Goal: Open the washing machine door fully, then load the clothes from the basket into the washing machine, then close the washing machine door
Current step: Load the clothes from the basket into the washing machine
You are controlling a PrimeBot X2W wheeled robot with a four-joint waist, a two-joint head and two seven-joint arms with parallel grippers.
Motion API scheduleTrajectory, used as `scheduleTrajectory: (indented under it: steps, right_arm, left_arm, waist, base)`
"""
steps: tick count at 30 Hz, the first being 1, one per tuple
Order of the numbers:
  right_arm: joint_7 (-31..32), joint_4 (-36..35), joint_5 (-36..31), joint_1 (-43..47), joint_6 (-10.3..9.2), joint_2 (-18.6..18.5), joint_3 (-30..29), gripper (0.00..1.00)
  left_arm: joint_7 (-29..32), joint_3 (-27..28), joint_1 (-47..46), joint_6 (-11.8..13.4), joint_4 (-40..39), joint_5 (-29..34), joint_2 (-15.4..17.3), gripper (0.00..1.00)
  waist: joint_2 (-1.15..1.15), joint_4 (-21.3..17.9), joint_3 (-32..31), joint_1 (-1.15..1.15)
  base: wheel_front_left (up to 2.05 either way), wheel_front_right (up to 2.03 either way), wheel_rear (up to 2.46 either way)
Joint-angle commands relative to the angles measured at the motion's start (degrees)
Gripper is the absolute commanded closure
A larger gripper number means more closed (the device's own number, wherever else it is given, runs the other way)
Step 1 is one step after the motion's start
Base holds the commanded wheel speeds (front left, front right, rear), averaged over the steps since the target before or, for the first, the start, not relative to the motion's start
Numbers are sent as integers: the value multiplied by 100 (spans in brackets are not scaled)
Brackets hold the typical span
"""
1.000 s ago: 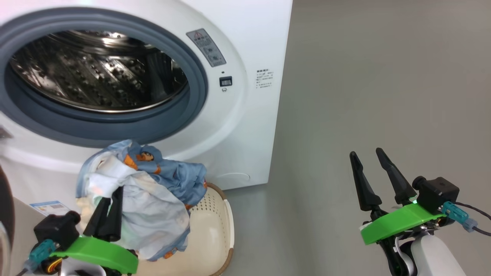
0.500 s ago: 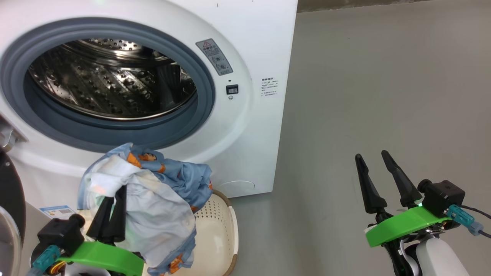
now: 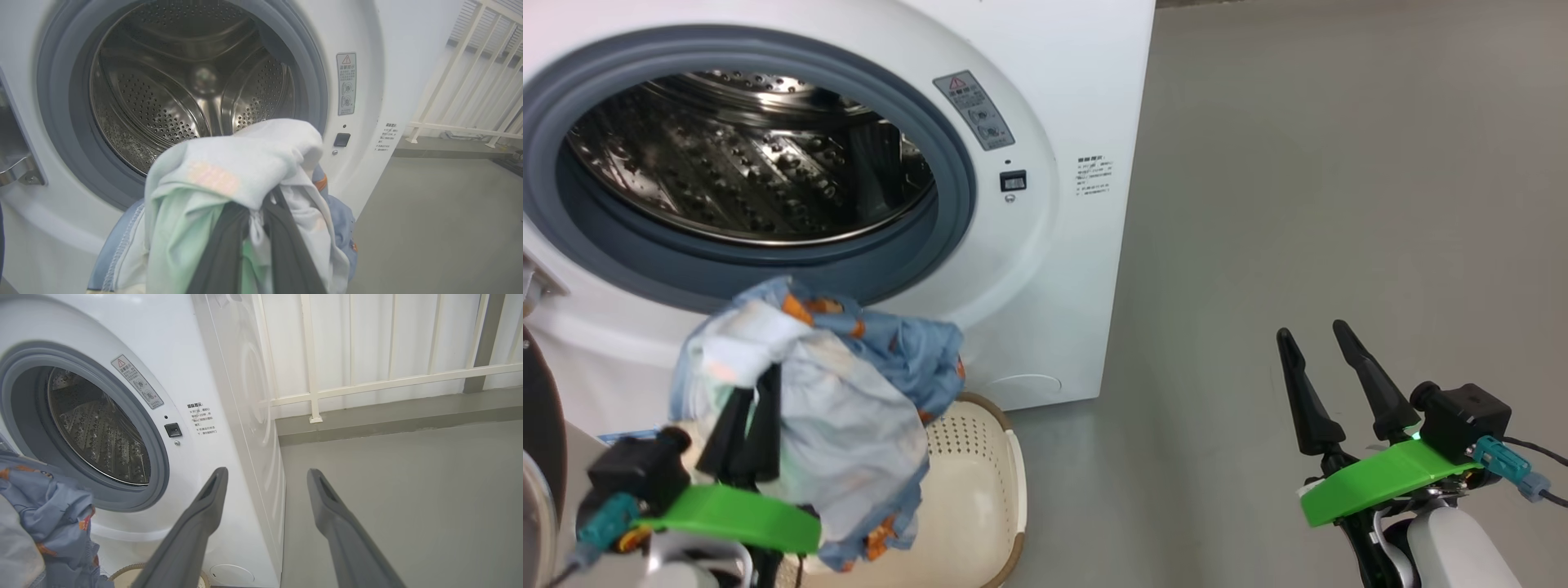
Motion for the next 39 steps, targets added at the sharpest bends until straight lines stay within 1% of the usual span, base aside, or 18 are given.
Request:
scheduleTrajectory:
  steps: [1, 6, 10, 13, 18, 19, 27, 33, 39]
  right_arm:
    - [-27, -170, 23, -37, 14, -10, 138, 0]
    - [-27, -212, -8, -115, 14, 15, 152, 0]
    - [-27, -249, -46, -189, 14, 63, 178, 0]
    - [-27, -274, -77, -264, 14, 107, 208, 0]
    - [-27, -339, -136, -440, 14, 190, 252, 0]
    - [-27, -339, -136, -440, 14, 190, 252, 0]
    - [-27, -435, -210, -662, 14, 318, 236, 0]
    - [-27, -550, -256, -798, 14, 370, 263, 0]
    - [-27, -635, -235, -922, 14, 393, 369, 0]
  left_arm:
    - [-79, 271, -443, -20, -82, 67, 201, 100]
    - [-64, 312, -1015, -66, 97, 140, 312, 100]
    - [-29, 359, -1634, -121, 449, 151, 398, 100]
    - [20, 371, -2076, -174, 860, 155, 465, 100]
    - [28, 430, -2835, -275, 1787, 127, 580, 100]
    - [28, 430, -2835, -275, 1787, 127, 580, 100]
    - [-38, 381, -4000, -462, 3085, 201, 730, 100]
    - [-65, 373, -4914, -545, 3780, 219, 814, 100]
    - [-74, 258, -5795, -585, 4277, 344, 922, 100]
  waist:
    - [0, -27, 75, 0]
    - [0, -71, 279, 0]
    - [0, -135, 518, 0]
    - [0, -209, 745, 0]
    - [0, -371, 1213, 0]
    - [0, -371, 1213, 0]
    - [0, -644, 1931, 0]
    - [0, -832, 2436, 0]
    - [0, -1061, 2880, 0]
  base:
    - [0, 0, 0]
    - [0, 0, 0]
    - [0, 0, 0]
    - [0, 0, 0]
    - [0, 0, 0]
    - [0, 0, 0]
    - [0, 0, 0]
    - [0, 0, 0]
    - [0, 0, 0]
